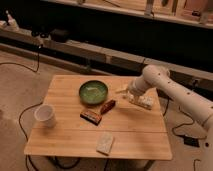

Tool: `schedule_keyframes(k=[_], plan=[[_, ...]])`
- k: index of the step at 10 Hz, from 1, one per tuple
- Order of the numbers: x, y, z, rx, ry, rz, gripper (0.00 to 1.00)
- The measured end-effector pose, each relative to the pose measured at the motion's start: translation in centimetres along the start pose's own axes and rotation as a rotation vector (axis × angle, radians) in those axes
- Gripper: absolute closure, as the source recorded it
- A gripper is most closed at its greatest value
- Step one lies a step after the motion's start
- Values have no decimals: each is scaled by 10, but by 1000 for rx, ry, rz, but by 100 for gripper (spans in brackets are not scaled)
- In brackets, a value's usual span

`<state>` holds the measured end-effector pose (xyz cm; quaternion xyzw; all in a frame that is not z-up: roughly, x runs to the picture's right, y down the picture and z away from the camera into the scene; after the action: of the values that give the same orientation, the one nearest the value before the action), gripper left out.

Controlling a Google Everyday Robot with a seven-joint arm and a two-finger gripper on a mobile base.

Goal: Place the pepper in the ceramic bowl

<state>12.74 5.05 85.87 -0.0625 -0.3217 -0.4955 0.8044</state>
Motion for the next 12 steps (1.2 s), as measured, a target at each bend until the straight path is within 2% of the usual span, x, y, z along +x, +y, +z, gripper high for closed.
schedule_keyframes(k=[2,4,6,7,12], plan=[[0,-7,14,-3,-20,-7,26],[0,-8,34,-25,-42,-3,27],[2,-10,46,-46,-54,0,42],[3,-11,50,-56,-57,-3,46],[-3,-15,67,-101,-100,-11,46]])
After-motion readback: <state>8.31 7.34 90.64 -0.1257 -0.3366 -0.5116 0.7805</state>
